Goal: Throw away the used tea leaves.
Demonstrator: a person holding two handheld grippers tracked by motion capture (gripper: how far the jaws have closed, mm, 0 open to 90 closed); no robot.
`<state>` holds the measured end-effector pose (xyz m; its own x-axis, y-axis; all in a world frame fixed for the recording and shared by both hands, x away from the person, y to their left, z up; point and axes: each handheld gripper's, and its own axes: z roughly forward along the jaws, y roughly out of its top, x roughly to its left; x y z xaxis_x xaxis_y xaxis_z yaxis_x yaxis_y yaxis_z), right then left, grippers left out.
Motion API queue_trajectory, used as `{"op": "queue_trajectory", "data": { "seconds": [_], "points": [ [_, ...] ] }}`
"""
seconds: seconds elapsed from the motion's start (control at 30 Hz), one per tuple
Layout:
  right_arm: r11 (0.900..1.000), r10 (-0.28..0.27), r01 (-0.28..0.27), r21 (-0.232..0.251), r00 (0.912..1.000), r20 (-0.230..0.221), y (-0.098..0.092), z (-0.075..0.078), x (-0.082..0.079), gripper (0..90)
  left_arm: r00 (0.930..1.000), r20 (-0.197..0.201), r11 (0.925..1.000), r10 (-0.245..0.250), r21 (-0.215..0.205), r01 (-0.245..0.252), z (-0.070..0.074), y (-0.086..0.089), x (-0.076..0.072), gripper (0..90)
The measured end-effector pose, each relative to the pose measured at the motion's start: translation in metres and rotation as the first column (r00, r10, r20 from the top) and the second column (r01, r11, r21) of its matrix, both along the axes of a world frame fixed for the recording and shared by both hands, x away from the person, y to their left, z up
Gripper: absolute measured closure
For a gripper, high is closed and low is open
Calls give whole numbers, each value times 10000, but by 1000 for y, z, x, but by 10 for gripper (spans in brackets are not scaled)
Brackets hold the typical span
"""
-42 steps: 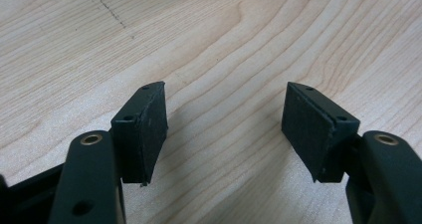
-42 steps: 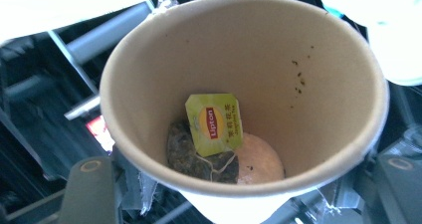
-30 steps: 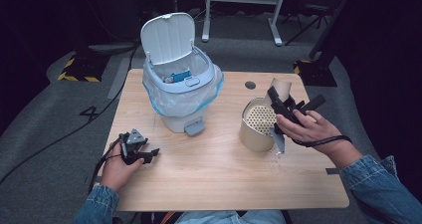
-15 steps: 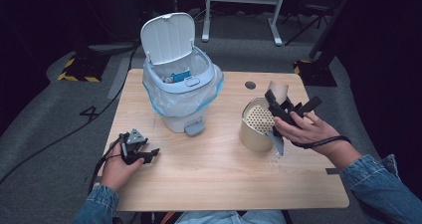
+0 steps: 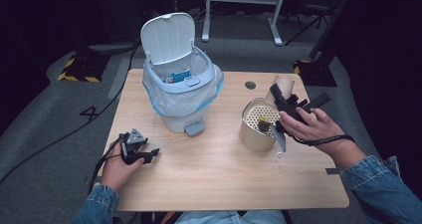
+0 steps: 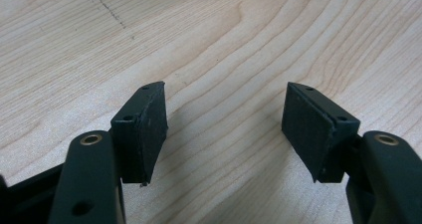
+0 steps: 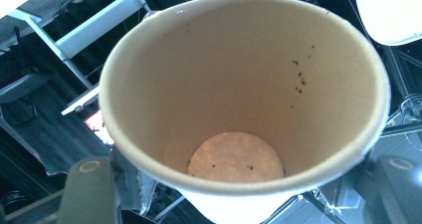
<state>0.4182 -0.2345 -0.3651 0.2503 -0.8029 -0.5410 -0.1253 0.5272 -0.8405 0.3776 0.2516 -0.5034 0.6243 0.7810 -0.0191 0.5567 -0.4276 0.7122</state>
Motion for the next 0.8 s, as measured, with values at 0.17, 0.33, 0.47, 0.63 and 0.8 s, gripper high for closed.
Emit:
{"op": "queue_trajectory", "data": {
  "seconds": [0.17,0.33,0.47,0.63,0.8],
  "points": [
    [9980,-16,34,632,9996,-275,-3,8,-1,307,10000,7,10000,4,-23,-4,0,0,0,348],
    [9478,227,455,3155,9777,-2090,-10,18,4,300,10000,26,10000,-5,-15,6,0,0,0,347],
    [8518,649,1371,5056,9300,-3617,-16,23,6,298,10000,40,10000,-37,10,37,0,0,1,346],
    [7160,1539,2419,6548,8603,-4861,-23,26,7,296,10000,9,10000,-20,-52,20,0,0,2,346],
    [5316,2763,3845,7547,7636,-5836,-32,33,11,295,10000,47,10000,-50,-7,50,0,0,2,345]
  ]
}}
